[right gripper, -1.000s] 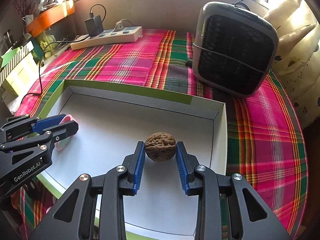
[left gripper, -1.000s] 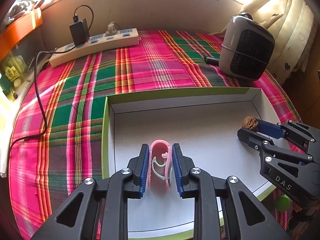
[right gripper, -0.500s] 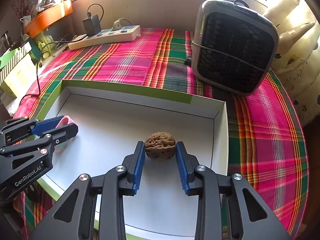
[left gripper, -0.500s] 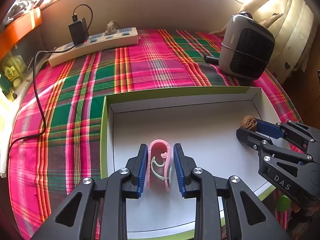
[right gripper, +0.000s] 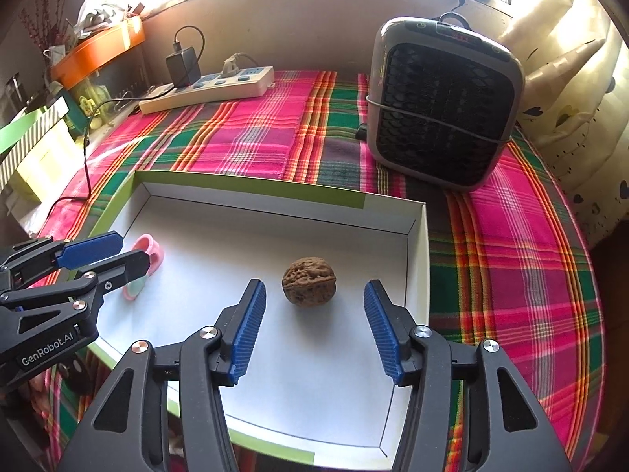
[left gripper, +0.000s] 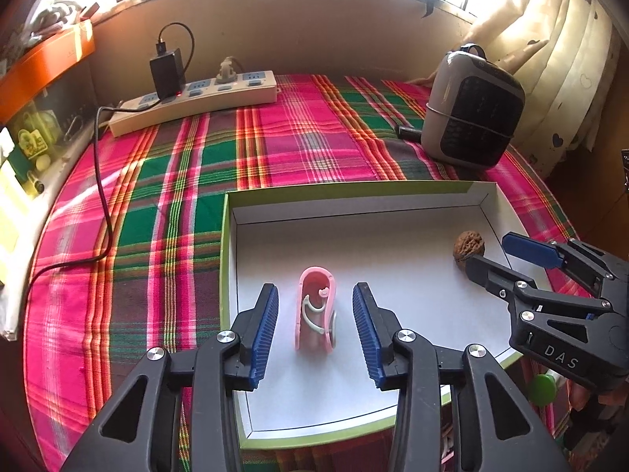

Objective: Organize objects
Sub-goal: 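Open both grippers to release the walnut and pink clip in the box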

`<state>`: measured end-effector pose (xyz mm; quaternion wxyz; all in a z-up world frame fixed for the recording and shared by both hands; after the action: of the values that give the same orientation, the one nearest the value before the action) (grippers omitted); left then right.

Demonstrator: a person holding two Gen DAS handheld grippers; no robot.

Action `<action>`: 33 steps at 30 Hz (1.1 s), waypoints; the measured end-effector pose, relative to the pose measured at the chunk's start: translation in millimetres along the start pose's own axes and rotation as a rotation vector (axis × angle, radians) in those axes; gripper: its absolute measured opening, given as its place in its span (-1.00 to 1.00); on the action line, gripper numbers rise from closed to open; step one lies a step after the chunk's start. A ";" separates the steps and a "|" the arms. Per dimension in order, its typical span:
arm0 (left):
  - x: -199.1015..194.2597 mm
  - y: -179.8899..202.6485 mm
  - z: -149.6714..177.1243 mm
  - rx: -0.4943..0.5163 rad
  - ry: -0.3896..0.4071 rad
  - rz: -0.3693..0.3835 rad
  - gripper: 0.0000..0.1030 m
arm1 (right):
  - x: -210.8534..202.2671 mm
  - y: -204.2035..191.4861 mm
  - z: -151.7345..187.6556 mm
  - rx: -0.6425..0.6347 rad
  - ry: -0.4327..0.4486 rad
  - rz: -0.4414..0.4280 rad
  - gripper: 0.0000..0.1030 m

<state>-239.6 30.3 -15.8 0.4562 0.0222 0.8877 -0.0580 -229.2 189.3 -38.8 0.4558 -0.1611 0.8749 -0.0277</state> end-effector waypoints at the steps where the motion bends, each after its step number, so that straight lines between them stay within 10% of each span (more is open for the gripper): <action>1: -2.9 -2.1 0.6 -0.007 0.005 0.002 -0.26 | -2.8 -0.1 0.6 0.000 0.005 0.001 0.06; 33: -59.0 -58.4 59.8 -0.128 0.063 0.041 -0.16 | -86.4 10.2 53.6 0.044 0.124 0.006 0.16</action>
<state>-162.3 -34.2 2.5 0.4294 0.0131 0.9030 0.0093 -142.6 230.8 -3.9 0.4042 -0.1465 0.9012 -0.0557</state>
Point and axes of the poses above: each gripper's, at about its wrist camera, not at the fingertips, and x roughly the way its jaws point, y to its right, z to its underside, the point moved 6 cm from there along x, roughly the way its jaws point, and after that the axes turned 12 degrees about -z, right-handed, at the moved point
